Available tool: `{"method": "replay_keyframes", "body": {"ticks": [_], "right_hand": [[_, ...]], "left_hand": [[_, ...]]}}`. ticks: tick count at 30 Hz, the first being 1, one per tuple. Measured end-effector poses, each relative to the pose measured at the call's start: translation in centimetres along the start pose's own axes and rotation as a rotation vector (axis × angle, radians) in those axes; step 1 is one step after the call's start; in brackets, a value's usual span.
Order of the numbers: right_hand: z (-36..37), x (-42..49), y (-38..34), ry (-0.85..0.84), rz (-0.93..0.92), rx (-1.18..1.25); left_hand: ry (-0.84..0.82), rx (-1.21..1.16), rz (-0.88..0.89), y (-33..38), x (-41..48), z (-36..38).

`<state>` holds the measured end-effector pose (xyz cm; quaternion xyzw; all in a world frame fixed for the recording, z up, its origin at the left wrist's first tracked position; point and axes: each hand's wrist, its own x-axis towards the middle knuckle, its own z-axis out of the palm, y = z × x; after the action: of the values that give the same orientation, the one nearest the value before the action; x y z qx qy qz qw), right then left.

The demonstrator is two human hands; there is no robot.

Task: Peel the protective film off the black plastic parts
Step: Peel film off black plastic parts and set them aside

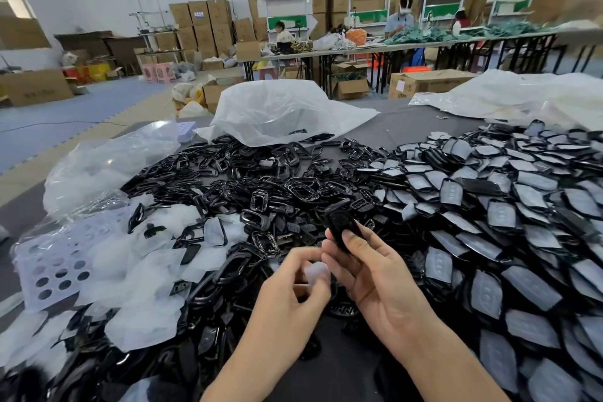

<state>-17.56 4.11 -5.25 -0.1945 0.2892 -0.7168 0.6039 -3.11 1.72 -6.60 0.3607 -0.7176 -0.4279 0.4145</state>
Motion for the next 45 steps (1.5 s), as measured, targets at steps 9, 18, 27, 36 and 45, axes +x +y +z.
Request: {"method": "replay_keyframes", "body": {"ticks": [9, 18, 27, 36, 45], "right_hand": [[-0.5, 0.2, 0.4, 0.178, -0.216, -0.499], [0.1, -0.4, 0.8, 0.025, -0.168, -0.681], [0.7, -0.9, 0.7, -0.142, -0.157, -0.600], [0.2, -0.7, 0.9, -0.057, -0.250, -0.700], [0.0, -0.6, 0.7, -0.057, -0.258, -0.720]], "left_hand": [[0.098, -0.025, 0.041, 0.9, 0.4, -0.8], [0.276, 0.029, 0.046, 0.5, 0.7, -1.1], [0.292, -0.073, -0.026, 0.1, 0.6, -1.5], [0.148, -0.356, -0.061, 0.7, 0.5, -1.3], [0.102, -0.356, -0.059, 1.1, 0.2, -1.3]]}}
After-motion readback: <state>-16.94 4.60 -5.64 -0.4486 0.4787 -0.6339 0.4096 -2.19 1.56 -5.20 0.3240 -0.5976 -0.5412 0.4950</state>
